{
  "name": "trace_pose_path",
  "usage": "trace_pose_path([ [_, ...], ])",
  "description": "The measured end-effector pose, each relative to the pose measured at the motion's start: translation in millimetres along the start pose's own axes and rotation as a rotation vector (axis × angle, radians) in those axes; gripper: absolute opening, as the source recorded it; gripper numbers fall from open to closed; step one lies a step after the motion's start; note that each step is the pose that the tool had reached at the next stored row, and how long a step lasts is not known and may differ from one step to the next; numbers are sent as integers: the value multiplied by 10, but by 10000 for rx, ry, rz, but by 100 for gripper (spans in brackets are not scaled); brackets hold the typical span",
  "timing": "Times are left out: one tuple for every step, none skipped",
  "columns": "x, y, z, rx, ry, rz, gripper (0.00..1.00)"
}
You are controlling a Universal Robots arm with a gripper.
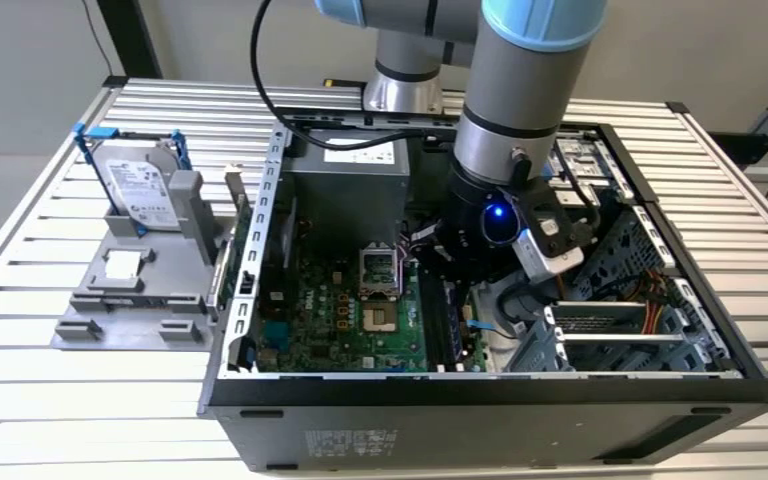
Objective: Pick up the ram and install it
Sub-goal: 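Insert the ram into the slot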
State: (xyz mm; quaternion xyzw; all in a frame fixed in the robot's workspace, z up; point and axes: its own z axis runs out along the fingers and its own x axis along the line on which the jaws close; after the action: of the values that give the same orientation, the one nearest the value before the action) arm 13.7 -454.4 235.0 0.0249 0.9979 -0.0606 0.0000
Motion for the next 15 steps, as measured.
trace_pose_path([
  [0,0,0,-2,0,0,0],
  [0,0,0,-5,0,0,0],
  [0,0,0,-7,0,-1,0],
  [0,0,0,-9,1,-2,0],
  [0,0,0,-11,0,-2,0],
  [0,0,0,-13,1,-3,0],
  [0,-1,-1,-28,3,-4,0],
  [-1,-2,-2,-157,12,-7,0],
  [-1,-3,-1,-343,24,-7,0],
  [0,-4,0,-524,36,-6,0],
  [-1,-5,0,-714,47,-8,0],
  [0,-5,0,-894,63,-13,0],
  [0,-5,-3,-971,67,-70,0],
  [0,-4,-3,-975,54,-245,0],
  [0,-5,-6,-974,41,-430,0],
])
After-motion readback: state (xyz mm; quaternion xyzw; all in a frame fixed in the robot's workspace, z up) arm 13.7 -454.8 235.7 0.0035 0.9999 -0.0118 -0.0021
